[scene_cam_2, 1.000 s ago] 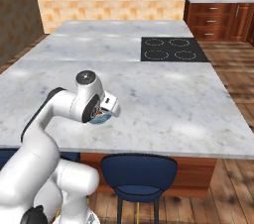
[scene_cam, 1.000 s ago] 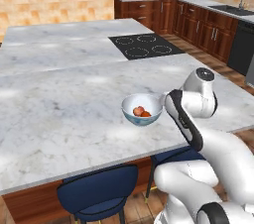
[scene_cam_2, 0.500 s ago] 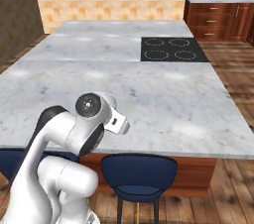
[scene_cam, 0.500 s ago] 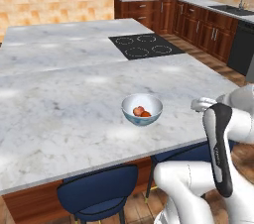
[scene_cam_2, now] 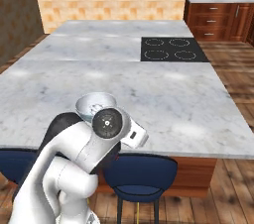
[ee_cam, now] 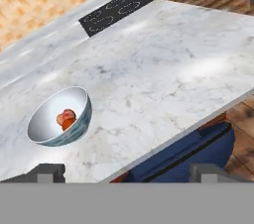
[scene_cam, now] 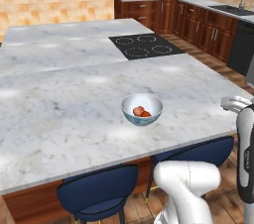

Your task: Retrieve the peach and apple from the fridge and place them into the bowl on the dining table.

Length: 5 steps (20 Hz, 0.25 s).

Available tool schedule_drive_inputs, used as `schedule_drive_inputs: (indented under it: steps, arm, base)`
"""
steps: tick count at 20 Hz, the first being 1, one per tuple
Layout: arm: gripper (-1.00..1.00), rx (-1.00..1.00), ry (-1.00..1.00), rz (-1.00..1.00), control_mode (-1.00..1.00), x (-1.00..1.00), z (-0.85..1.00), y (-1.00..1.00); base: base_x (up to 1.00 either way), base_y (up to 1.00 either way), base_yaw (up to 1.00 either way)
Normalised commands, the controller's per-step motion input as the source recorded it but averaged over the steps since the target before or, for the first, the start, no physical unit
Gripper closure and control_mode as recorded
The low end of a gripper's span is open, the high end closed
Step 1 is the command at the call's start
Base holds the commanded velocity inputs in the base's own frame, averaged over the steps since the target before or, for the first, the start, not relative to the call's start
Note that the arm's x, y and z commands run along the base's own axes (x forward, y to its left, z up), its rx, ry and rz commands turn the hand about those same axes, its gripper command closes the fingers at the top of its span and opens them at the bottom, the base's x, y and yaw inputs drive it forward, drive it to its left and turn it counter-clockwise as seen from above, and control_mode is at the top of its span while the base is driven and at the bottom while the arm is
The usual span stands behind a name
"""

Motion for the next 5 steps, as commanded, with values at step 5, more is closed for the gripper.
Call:
schedule_drive_inputs:
  steps: [5]
  arm:
    - [-1.00,0.09,0.01,-0.23,-1.00,-0.58,0.10,-0.86]
  base:
    - [0.00,0.00,0.00]
